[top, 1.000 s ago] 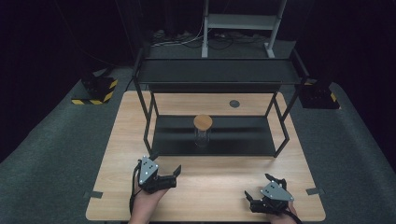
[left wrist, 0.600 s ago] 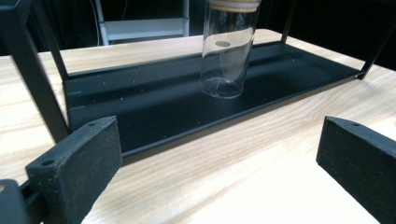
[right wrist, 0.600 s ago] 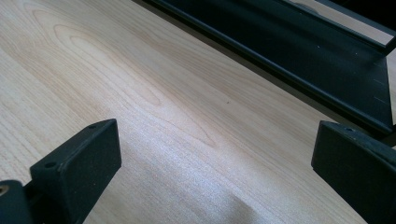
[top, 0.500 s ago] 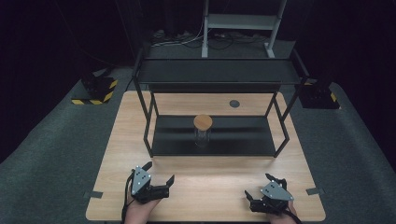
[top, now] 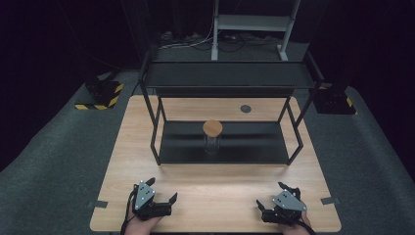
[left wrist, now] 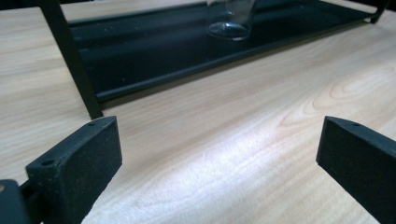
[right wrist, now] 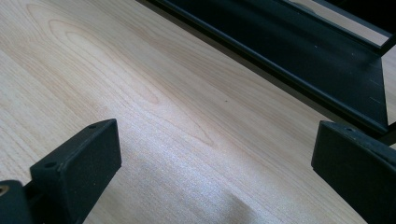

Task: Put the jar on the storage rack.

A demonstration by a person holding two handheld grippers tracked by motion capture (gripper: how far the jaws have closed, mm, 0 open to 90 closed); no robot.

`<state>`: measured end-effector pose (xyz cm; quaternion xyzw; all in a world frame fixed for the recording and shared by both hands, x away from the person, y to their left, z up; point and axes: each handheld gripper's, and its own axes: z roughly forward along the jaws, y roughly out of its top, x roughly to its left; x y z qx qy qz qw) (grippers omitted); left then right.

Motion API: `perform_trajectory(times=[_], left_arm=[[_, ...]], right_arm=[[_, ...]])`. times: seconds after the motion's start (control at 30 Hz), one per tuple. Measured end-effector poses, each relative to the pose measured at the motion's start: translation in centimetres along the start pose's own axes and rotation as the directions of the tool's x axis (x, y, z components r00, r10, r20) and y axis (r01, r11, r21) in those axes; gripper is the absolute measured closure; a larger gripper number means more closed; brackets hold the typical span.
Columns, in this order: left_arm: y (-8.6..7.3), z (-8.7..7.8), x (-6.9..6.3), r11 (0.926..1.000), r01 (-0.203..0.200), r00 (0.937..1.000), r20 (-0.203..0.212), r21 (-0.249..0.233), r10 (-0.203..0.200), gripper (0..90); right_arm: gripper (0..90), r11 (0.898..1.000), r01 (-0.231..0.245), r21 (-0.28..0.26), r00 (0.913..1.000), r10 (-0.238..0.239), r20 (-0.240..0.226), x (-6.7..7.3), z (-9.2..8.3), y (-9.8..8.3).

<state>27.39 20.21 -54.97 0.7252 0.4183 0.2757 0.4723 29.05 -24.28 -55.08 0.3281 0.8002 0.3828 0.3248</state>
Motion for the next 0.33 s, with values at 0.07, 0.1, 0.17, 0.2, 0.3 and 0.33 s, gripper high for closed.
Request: perform_trajectory(times=[0.07, 0.1, 0.17, 0.2, 0.3, 0.33], left_arm=[[0.0, 0.1, -0.2, 0.9996, -0.028, 0.9996, -0.004, 0.008, 0.028, 0.6], [0.0, 0.1, -0.4, 0.9990, -0.041, 0.9991, -0.007, 0.018, 0.041, 0.6], [0.1, 0.2, -0.6, 0.9956, -0.084, 0.9963, -0.013, 0.040, 0.085, 0.6], [0.1, 0.3, -0.8, 0.9935, -0.102, 0.9947, -0.011, 0.050, 0.102, 0.6], [0.2, 0.7, -1.4, 0.9832, -0.157, 0.9866, -0.029, 0.093, 0.160, 0.9], [0.2, 0.7, -1.4, 0.9832, -0.157, 0.9866, -0.029, 0.093, 0.160, 0.9]], right_arm=[[0.5, 1.000, 0.001, 0.000, 1.0000, -0.001, 0.002, 0.0, 0.0, 0.0], [0.5, 1.000, 0.003, 0.002, 1.0000, -0.003, 0.001, 0.0, 0.0, 0.0], [0.5, 1.000, 0.005, 0.001, 1.0000, -0.005, -0.002, 0.0, 0.0, 0.0], [0.5, 1.000, 0.005, -0.002, 1.0000, -0.005, -0.003, 0.0, 0.0, 0.0], [0.5, 1.000, 0.001, -0.019, 1.0000, -0.001, -0.003, 0.0, -0.2, -0.1], [0.5, 1.000, -0.002, -0.020, 1.0000, 0.002, -0.007, 0.0, -0.2, -0.1]])
